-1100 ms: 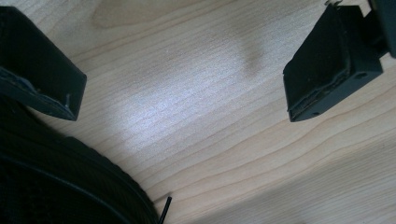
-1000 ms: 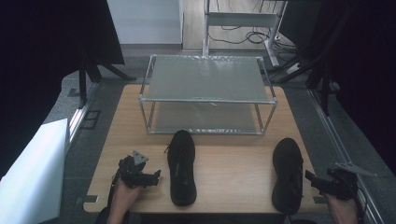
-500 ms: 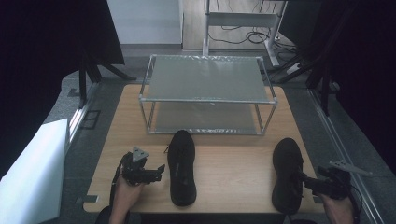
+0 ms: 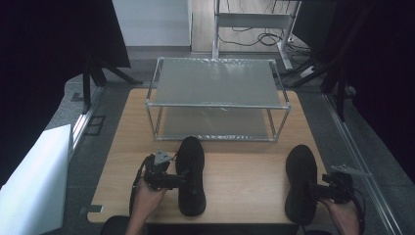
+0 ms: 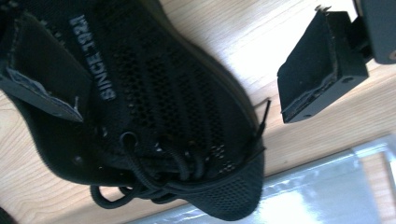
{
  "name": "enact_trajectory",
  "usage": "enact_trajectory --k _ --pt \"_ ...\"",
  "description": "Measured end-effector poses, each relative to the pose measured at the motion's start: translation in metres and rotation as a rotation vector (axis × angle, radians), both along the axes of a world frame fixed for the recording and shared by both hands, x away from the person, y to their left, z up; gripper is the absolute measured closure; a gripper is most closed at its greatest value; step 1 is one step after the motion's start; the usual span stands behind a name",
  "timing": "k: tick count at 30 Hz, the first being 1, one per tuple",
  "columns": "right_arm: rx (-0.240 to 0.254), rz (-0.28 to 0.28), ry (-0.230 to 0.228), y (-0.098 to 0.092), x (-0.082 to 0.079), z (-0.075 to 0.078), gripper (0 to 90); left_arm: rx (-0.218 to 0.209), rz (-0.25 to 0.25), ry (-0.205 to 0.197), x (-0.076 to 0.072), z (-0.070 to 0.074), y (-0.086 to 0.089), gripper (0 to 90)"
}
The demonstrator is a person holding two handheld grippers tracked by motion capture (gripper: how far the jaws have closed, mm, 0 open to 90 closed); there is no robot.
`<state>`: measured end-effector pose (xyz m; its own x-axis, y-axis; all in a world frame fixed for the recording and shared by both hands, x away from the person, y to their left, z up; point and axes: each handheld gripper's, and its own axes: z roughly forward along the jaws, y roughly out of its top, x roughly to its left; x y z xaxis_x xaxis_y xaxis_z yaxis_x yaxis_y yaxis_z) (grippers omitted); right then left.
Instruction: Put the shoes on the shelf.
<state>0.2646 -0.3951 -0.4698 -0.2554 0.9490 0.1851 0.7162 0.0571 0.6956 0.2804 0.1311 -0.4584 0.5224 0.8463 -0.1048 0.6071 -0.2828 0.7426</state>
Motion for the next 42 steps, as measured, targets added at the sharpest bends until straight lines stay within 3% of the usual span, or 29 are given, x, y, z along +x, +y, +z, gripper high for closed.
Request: enact_trajectory --k 1,3,5,9,11,14,17,20,21,22,24,25,26,27,28,29,35,38,39,42 --pt "-0.035 0.008 0.017 0.006 0.005 -0.006 4.9 0.010 -0.008 0.010 0.001 -0.001 -0.004 3.0" --pt "-0.058 -0.001 0.021 0.010 0.009 -0.010 5.0 0.013 -0.010 0.013 0.002 -0.001 -0.006 2.8" --pt "-0.051 -0.015 0.026 0.011 0.012 -0.011 4.5 0.034 -0.007 0.021 0.004 -0.003 -0.011 2.3" --pt "-0.061 -0.036 0.014 0.011 0.013 -0.011 5.0 0.027 -0.016 0.029 0.005 -0.005 -0.014 2.3" --pt "-0.065 -0.053 0.024 0.012 0.015 -0.013 7.5 0.059 -0.032 0.047 0.005 -0.009 -0.021 3.8" --pt "-0.065 -0.063 0.031 0.012 0.016 -0.014 8.2 0.074 -0.029 0.064 0.007 -0.011 -0.024 4.2" --pt "-0.090 -0.080 0.027 0.014 0.018 -0.015 11.7 0.105 -0.011 0.082 0.014 -0.016 -0.027 3.3" --pt "-0.141 -0.110 0.016 0.017 0.019 -0.014 21.2 0.170 0.014 0.075 0.021 -0.023 -0.033 2.8" --pt "-0.141 -0.110 0.016 0.017 0.019 -0.014 21.2 0.165 0.017 0.079 0.024 -0.025 -0.034 2.8" --pt "-0.189 -0.116 -0.002 0.019 0.019 -0.013 29.6 0.157 0.032 0.068 0.026 -0.025 -0.035 6.1" --pt "-0.209 -0.119 -0.008 0.020 0.019 -0.013 33.2 0.154 0.035 0.059 0.026 -0.025 -0.034 22.1" --pt "-0.228 -0.126 -0.015 0.021 0.019 -0.013 37.2 0.164 0.057 0.044 0.026 -0.024 -0.034 22.1" --pt "-0.250 -0.125 -0.023 0.021 0.018 -0.013 41.5 0.171 0.068 0.034 0.026 -0.023 -0.032 28.5" --pt "-0.298 -0.127 -0.037 0.022 0.017 -0.011 54.2 0.182 0.087 0.023 0.028 -0.021 -0.028 40.6" --pt "-0.298 -0.127 -0.037 0.022 0.017 -0.011 54.2 0.182 0.087 0.023 0.028 -0.021 -0.028 45.9" --pt "-0.337 -0.127 -0.058 0.022 0.015 -0.010 66.0 0.192 0.089 0.029 0.031 -0.020 -0.025 49.9" --pt "-0.320 -0.135 -0.075 0.020 0.012 -0.009 71.3 0.241 0.098 0.017 0.032 -0.016 -0.022 74.6" --pt "-0.294 -0.124 -0.077 0.020 0.012 -0.008 71.7 0.211 0.103 0.017 0.033 -0.015 -0.012 81.0" --pt "-0.270 -0.119 -0.087 0.020 0.010 -0.006 71.9 0.159 0.102 0.033 0.035 -0.015 -0.005 81.2" --pt "-0.212 -0.119 -0.095 0.018 0.009 -0.003 71.9 0.129 0.104 0.041 0.036 -0.015 0.000 81.5"
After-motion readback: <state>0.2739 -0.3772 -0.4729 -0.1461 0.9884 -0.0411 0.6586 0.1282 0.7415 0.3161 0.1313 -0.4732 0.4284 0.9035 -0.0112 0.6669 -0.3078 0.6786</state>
